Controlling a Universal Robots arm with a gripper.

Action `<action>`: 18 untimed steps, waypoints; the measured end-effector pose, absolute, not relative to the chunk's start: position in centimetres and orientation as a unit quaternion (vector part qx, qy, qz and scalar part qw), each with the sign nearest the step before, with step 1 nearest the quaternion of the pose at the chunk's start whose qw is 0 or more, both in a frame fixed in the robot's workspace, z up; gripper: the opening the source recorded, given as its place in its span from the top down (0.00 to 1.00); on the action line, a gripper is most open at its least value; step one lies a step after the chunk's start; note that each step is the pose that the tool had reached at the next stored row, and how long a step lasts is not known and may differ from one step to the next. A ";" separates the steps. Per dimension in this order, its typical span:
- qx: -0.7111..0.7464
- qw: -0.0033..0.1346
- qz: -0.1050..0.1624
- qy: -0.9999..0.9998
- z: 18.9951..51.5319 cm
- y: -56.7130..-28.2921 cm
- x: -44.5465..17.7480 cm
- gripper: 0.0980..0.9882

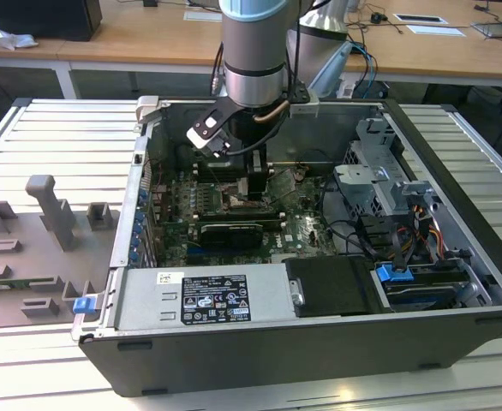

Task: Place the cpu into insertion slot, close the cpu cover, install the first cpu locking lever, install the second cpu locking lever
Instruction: 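Place the cpu into insertion slot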

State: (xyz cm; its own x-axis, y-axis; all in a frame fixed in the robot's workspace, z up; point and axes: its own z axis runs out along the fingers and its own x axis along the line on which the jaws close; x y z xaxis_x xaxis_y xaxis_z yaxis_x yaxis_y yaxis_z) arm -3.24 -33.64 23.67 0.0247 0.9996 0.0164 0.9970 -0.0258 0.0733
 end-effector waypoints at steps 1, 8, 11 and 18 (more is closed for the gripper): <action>0.715 0.021 0.031 0.698 23.6 -33.6 -3.2 0.50; 0.710 0.020 0.032 0.703 23.0 -33.0 -3.8 0.50; 0.710 0.020 0.032 0.704 22.7 -32.4 -4.3 0.50; 0.710 0.020 0.032 0.703 21.3 -31.7 -4.7 0.50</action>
